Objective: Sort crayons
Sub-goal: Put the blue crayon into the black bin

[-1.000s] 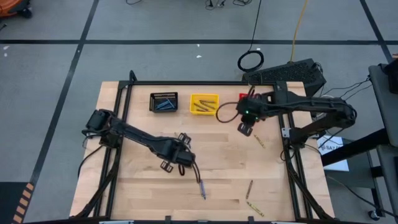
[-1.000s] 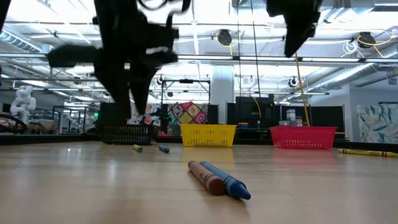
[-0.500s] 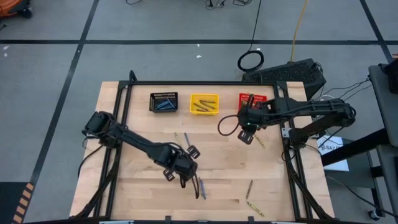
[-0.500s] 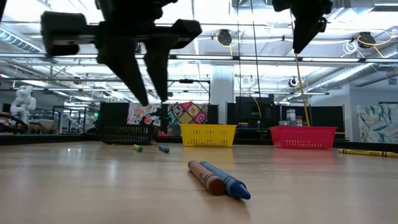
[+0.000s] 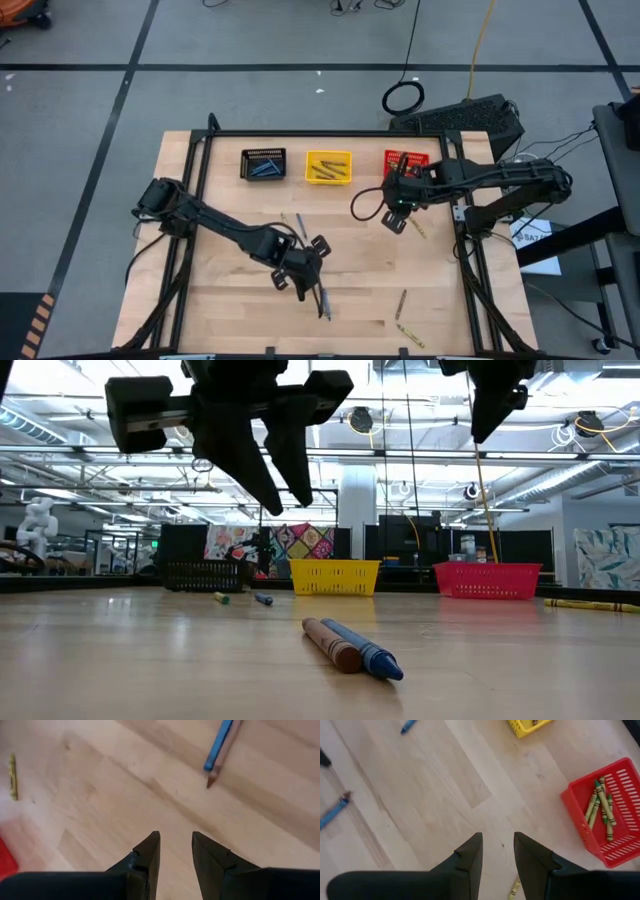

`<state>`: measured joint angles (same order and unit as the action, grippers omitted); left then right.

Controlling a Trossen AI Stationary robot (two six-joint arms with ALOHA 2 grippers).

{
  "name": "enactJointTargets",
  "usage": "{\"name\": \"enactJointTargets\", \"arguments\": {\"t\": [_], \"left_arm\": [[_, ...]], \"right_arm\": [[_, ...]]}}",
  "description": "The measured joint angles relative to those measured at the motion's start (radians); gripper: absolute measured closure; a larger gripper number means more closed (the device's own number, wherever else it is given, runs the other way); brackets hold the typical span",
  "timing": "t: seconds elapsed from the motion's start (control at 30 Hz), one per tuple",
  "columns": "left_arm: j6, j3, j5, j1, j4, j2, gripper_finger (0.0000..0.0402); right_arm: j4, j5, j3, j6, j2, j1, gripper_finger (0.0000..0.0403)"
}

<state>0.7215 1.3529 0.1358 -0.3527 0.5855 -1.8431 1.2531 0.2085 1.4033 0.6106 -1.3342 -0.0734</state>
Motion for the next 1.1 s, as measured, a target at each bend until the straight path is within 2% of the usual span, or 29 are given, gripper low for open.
{"name": "enactJointTargets", "arguments": {"t": [0.3, 0.53, 0.7, 0.8, 1.0, 1.1], "left_arm": [[0.001, 0.027, -0.005, 0.026, -0.138, -0.002, 0.0297], [-0.001, 0.246, -0.034, 0.039, -0.170, -0.032, 0.0297], [0.029, 0.467, -0.032, 0.015, -0.015, -0.174, 0.0297], [0.036, 0.540, -0.027, 0.008, 0.095, -0.236, 0.0297], [0.017, 0.525, -0.017, -0.006, 0.258, -0.257, 0.0297], [0.017, 0.493, 0.001, -0.029, 0.285, -0.267, 0.0297]], "right_arm": [[-0.034, 0.000, 0.000, 0.111, 0.000, 0.000, 0.0305], [-0.034, 0.000, 0.000, 0.189, 0.000, 0.000, 0.0305], [-0.031, 0.000, 0.000, 0.180, 0.000, 0.000, 0.0305], [-0.030, 0.000, 0.000, 0.172, 0.000, -0.001, 0.0305], [-0.030, 0.000, 0.000, 0.154, -0.001, 0.000, 0.0305], [-0.031, 0.000, -0.001, 0.135, -0.004, 0.000, 0.0305]]}}
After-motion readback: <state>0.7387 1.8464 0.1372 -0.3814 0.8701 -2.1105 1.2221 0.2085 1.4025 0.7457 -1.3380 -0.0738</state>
